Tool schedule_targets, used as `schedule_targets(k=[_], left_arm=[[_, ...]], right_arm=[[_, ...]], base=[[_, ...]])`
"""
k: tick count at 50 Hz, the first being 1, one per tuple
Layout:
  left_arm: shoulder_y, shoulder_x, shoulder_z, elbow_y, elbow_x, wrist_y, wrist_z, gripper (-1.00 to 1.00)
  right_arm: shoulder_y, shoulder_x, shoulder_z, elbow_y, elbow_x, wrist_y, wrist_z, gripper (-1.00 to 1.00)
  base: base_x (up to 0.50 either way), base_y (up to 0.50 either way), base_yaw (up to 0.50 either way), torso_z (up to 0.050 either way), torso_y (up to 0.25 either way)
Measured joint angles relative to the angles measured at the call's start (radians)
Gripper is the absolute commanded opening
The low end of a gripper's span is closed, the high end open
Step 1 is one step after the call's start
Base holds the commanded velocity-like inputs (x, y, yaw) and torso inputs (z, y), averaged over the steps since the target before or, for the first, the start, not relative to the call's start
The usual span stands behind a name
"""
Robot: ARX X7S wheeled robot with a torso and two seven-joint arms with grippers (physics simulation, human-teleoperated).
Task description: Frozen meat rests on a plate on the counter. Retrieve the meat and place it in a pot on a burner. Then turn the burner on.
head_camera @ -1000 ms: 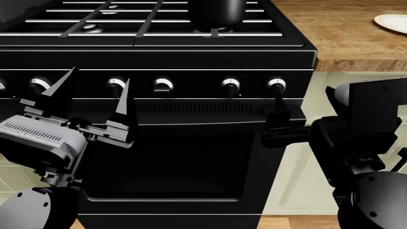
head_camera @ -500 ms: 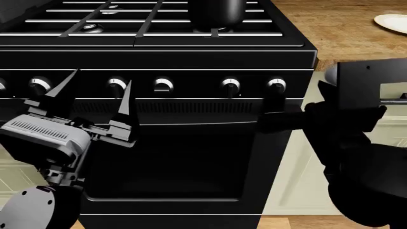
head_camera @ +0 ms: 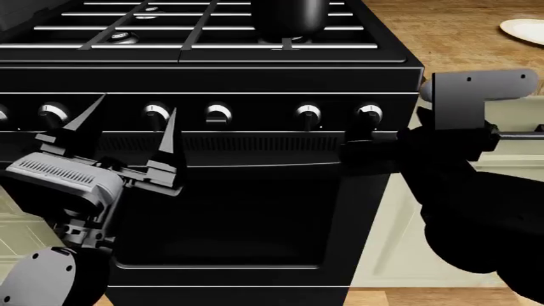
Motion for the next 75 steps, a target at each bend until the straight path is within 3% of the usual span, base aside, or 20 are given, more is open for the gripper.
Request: schedule_targets(k=[75], left_arm=[[0.014, -0.016, -0.018, 0.032, -0.062, 0.015, -0.004, 1.00]], right_arm=[[0.072, -0.108, -0.150, 0.326, -0.265, -0.030, -0.235, 1.00]], base=[[0.00, 0.00, 0.00, 0.000, 0.000]])
